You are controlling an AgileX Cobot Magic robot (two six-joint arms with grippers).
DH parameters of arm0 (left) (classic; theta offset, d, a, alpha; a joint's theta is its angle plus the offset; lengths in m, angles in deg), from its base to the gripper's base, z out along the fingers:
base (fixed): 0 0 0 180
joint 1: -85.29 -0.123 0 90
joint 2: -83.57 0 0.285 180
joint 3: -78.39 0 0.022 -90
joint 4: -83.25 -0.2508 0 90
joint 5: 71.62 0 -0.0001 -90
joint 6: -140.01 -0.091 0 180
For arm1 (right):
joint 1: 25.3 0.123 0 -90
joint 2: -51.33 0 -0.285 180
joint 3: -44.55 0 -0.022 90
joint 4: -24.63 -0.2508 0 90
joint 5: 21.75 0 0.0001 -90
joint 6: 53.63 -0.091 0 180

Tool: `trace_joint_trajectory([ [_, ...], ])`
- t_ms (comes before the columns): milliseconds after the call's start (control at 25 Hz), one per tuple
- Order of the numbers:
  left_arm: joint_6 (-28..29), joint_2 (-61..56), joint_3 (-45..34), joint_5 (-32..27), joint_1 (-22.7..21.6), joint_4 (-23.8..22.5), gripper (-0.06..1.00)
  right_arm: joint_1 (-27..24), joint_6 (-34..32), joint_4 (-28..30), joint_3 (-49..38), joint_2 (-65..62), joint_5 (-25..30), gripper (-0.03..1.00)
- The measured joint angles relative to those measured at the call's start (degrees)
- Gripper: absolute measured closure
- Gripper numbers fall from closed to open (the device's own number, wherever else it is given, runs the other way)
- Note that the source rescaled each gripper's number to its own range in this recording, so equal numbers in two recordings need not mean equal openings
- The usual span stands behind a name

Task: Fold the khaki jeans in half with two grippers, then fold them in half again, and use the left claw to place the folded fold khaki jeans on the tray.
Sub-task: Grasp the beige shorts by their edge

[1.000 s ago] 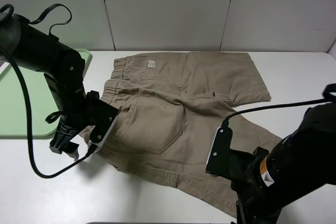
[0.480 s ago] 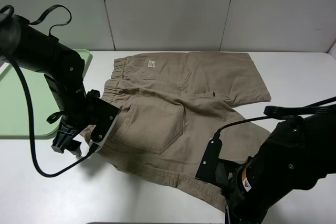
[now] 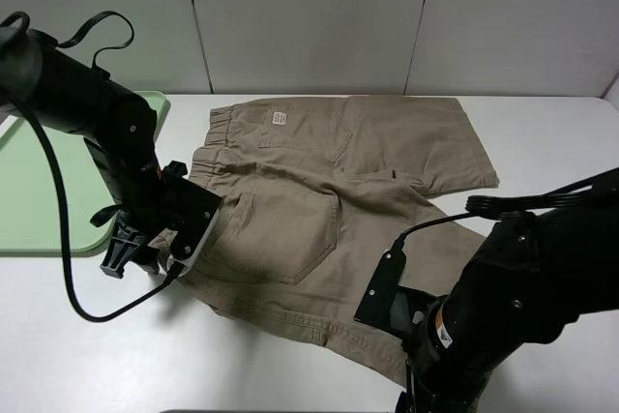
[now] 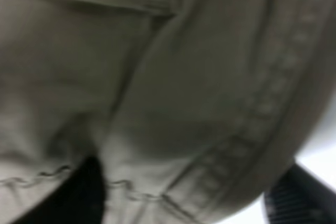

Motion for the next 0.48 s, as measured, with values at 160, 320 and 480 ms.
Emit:
trace_joint_trajectory([
  [160,0.00,0.13,0.14,0.48,-0.10,-0.39,0.67,-0.50,-0.12,2.39,0.07,0.25,-0.40,0.39],
  [320,-0.46,0.13,0.21,-0.53,-0.05,-0.21,0.84,-0.66,-0.07,3.32,0.07,0.30,-0.71,0.45],
  [480,-0.52,0.13,0.29,-0.80,-0.05,-0.17,0.88,-0.66,0.00,3.76,0.07,0.36,-1.15,0.52],
])
